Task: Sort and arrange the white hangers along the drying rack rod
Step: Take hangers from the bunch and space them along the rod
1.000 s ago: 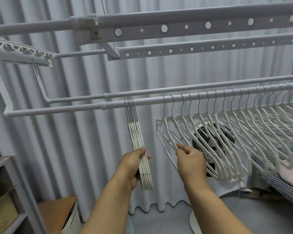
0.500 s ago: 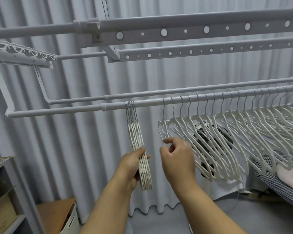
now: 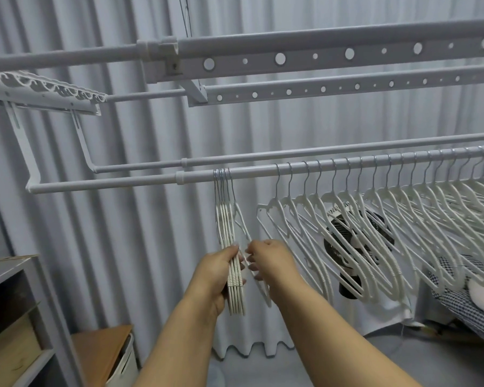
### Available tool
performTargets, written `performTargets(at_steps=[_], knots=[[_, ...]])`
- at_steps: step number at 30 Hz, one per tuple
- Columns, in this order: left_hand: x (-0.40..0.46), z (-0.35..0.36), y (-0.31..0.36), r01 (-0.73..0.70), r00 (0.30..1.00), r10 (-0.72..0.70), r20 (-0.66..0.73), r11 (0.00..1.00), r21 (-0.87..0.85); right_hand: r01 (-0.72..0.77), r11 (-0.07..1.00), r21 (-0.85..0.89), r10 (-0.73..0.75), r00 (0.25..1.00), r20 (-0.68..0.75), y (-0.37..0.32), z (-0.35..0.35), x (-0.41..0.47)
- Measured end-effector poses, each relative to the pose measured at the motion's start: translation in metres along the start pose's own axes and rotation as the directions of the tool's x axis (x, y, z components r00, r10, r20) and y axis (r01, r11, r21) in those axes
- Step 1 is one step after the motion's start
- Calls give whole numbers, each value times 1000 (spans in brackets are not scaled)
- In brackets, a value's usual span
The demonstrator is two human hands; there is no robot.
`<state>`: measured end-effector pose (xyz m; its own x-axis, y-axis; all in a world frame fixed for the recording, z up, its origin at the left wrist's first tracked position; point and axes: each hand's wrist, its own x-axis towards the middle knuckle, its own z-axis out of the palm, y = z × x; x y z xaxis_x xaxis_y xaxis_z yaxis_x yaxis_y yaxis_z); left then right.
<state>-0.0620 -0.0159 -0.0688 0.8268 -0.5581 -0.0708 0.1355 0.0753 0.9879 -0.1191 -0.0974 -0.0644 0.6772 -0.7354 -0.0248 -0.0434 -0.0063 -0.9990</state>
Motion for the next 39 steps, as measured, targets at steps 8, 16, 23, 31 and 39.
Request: performTargets(at_steps=[8,16,23,31,39], knots=[[-2,-2,0,-27,997,26,-79,1000,-10,102,993,55,-97,992,-77,10,-11,3],[0,1,-1,-18,996,20,-92,1000,17,111,989,99,-98,987,-126,13,-28,6],[2,2,-2,-34,994,35,-103,999,9,105,987,117,-90,987,-130,12,-33,10],[3,0,-2,-38,996,38,-84,999,2,102,991,91,-90,988,-126,9,-32,8],[6,-3,-4,-31,997,30,-73,1000,-2,116,990,-76,-127,978,-164,8,-31,-1]])
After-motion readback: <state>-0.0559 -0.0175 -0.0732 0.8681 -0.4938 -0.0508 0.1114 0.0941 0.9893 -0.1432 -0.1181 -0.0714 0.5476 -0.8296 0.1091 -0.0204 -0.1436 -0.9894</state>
